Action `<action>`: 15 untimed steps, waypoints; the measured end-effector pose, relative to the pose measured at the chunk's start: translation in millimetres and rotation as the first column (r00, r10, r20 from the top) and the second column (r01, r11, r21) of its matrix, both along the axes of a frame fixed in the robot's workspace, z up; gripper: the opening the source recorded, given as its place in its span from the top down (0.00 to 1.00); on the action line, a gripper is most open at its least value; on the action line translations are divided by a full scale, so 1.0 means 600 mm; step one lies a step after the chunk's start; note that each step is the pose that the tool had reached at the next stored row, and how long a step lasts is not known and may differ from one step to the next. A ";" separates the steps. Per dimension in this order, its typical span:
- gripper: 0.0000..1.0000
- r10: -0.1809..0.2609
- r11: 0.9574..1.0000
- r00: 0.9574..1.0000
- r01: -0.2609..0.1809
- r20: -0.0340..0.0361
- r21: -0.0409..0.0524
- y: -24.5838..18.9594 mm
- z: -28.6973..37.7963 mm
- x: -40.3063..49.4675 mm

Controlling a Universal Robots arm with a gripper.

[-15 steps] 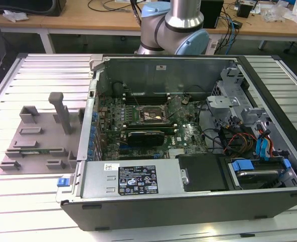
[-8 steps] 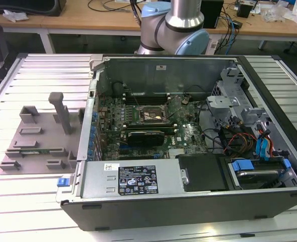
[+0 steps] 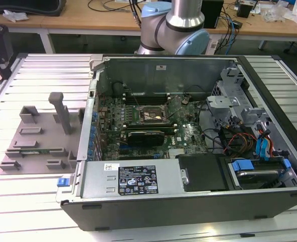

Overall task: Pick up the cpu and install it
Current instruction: 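Pick up the cpu and move it towards the insertion slot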

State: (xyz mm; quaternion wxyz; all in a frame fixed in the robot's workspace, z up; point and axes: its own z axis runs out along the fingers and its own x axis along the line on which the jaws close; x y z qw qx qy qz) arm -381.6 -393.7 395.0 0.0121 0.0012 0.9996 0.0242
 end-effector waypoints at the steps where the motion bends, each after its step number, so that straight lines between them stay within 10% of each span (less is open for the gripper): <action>1: 0.45 0.000 1.000 1.000 0.000 0.000 0.000 0.0000 0.000 0.002; 15: 0.45 0.000 1.000 1.000 0.000 0.000 0.000 0.0000 0.000 0.036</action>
